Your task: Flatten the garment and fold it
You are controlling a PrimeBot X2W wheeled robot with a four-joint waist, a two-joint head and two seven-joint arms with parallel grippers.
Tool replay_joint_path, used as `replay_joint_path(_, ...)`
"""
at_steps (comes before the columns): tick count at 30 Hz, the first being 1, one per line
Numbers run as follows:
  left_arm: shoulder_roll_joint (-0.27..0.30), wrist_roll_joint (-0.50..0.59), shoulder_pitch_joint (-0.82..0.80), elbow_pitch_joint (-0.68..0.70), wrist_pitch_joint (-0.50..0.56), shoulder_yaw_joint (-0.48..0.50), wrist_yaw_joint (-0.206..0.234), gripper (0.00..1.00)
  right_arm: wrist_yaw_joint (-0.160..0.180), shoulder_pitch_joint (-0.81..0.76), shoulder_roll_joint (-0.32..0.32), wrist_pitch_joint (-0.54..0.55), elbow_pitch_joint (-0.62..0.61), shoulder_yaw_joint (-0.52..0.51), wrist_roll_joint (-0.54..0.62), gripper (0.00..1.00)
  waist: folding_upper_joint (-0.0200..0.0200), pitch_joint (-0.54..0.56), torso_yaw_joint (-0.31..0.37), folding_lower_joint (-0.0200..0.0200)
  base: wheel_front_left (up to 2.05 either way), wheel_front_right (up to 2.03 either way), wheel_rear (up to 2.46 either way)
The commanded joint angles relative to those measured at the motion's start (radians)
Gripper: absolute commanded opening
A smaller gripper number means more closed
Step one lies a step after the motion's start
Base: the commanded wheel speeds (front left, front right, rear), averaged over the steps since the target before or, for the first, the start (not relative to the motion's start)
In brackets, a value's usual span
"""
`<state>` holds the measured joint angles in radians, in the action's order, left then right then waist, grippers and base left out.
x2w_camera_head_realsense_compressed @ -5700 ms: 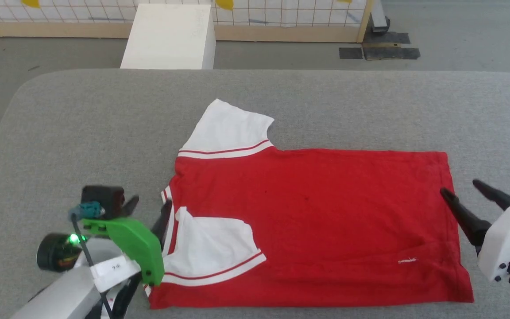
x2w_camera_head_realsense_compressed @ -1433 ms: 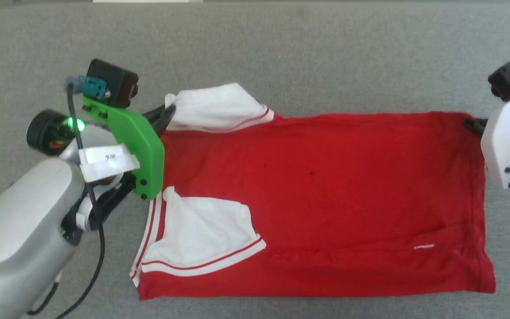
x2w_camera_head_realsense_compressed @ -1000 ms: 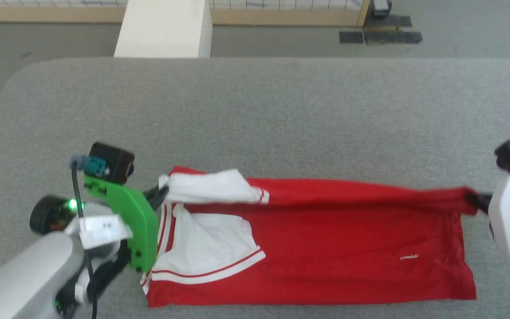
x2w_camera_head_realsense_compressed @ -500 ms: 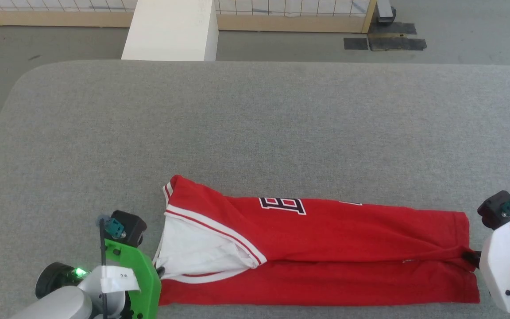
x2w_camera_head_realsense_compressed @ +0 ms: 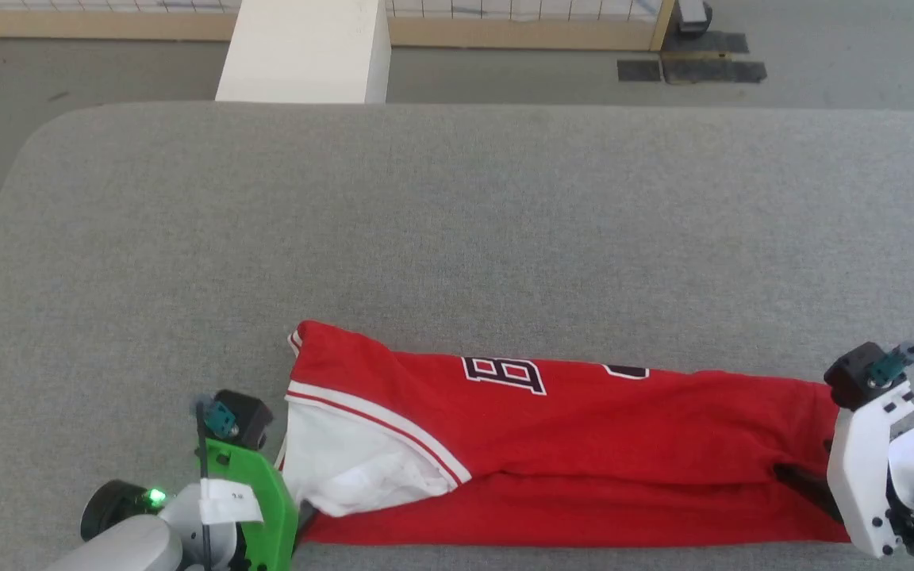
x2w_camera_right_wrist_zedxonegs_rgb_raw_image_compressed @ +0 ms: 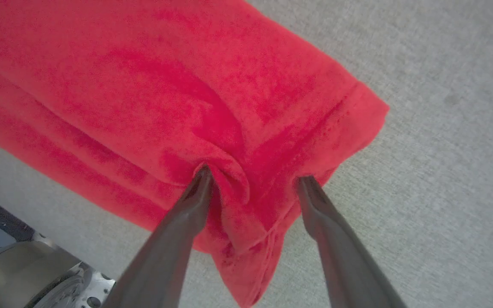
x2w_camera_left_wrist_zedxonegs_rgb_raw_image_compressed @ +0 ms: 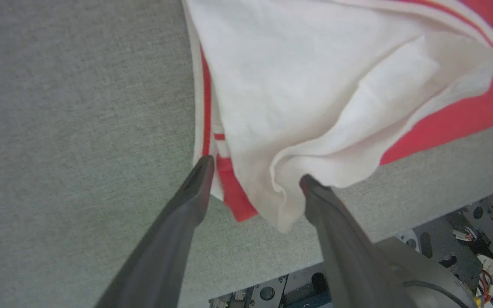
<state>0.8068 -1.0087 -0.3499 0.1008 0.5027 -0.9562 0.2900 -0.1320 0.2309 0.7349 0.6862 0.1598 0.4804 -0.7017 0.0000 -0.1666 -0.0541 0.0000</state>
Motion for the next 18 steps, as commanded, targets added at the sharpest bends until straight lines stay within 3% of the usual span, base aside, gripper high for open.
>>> replay_joint_path(1, -0.012, 0.01, -0.013, -0.004, -0.026, 0.015, -0.007, 1.0, 0.001, 0.016, -0.006, -0.001, -0.011, -0.013, -0.016, 1.0, 0.0, 0.029, 0.004, 0.0, 0.0, 0.0, 0.0)
replay_joint_path(6, -0.042, 0.01, -0.026, -0.003, -0.14, 0.08, 0.003, 1.0, 0.001, 0.007, -0.021, 0.002, -0.039, -0.095, -0.051, 1.0, 0.0, 0.077, 0.002, 0.0, 0.0, 0.0, 0.0)
replay_joint_path(11, -0.074, 0.04, -0.026, -0.006, -0.306, 0.158, 0.044, 1.0, 0.001, -0.032, -0.07, 0.004, -0.055, -0.217, -0.039, 1.0, 0.0, 0.096, 0.002, 0.0, 0.0, 0.0, 0.0)
replay_joint_path(18, -0.116, 0.136, 0.01, -0.046, -0.579, 0.231, 0.11, 1.0, 0.001, -0.119, -0.233, 0.033, -0.051, -0.42, 0.066, 1.0, 0.0, 0.101, 0.004, 0.0, 0.0, 0.0, 0.0)
